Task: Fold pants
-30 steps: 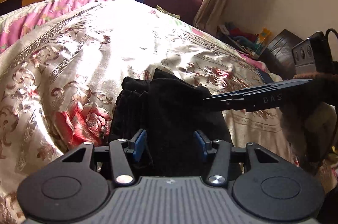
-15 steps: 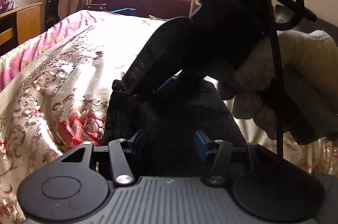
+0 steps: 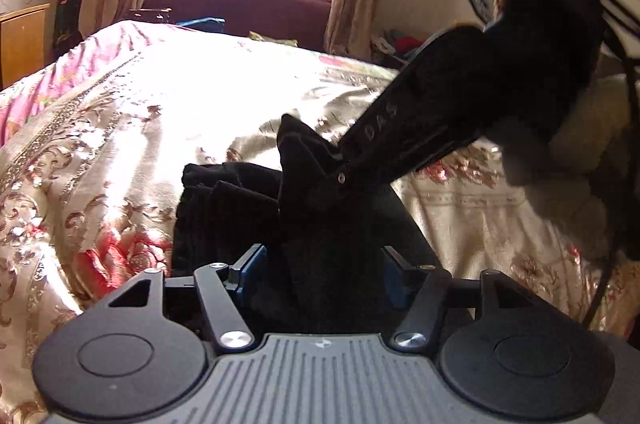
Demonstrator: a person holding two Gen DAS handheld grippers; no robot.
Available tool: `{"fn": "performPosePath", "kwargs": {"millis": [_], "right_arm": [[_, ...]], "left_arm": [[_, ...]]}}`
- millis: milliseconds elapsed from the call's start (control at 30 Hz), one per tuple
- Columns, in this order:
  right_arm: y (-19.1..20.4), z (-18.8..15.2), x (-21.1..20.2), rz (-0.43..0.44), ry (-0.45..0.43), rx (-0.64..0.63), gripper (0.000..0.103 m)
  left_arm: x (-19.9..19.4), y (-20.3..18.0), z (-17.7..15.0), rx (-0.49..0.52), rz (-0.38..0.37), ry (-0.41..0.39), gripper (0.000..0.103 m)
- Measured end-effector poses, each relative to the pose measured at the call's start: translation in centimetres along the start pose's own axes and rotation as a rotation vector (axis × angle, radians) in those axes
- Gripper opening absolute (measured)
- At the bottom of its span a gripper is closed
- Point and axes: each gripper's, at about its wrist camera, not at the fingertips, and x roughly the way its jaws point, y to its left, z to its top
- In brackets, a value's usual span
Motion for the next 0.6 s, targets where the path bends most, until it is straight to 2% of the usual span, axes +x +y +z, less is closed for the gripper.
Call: {"fn": "performPosePath", "kwargs": {"millis": [67, 133, 200, 233, 267, 300, 367, 500, 567, 600], "right_arm": [[-0.6, -0.3, -1.1, 0.007, -0.015, 0.011, 0.009], [-1.5, -0.8, -2.1, 0.019, -0.03, 0.038, 0.009], [-2.4, -1.3, -2.7, 0.031, -0.045, 0.076, 0.01], [-2.7, -1.4, -2.8, 0.034, -0.051, 0.089, 0.014], [-2.9, -1.4, -2.8, 0.032, -0.054, 0.098, 0.023], [-2.7, -1.3, -2.8, 0.023, -0.056, 0.096, 0.028], [-2.1, -1.1, -2.8, 0.008, -0.076, 0.075, 0.049], [-1.3, -0.1, -2.4, -0.008, -0.116, 0.075, 0.056], [-0.8, 0.1, -1.5, -0.073, -0.098, 0.04, 0.065], [-0.6, 0.1, -0.6, -0.119, -0.059, 0.025, 0.067]], "left_arm": [[1.6, -1.1, -0.6, 0.037, 0.015, 0.062, 0.078], [2.8, -1.6, -1.2, 0.026, 0.003, 0.105, 0.075], [3.4, -1.8, -1.4, -0.002, -0.061, 0.129, 0.056], [3.5, -2.0, -1.3, -0.013, -0.084, 0.134, 0.045], [3.5, -2.5, -1.1, -0.005, -0.079, 0.131, 0.044], [3.5, -2.9, -1.1, 0.012, -0.07, 0.128, 0.042], [3.6, -3.8, -0.9, 0.033, -0.063, 0.128, 0.039], [3.1, -5.8, -0.6, 0.085, -0.052, 0.108, 0.039], [3.0, -6.6, -0.7, 0.107, -0.057, 0.102, 0.039], [3.0, -6.9, -0.7, 0.107, -0.069, 0.103, 0.039]]}}
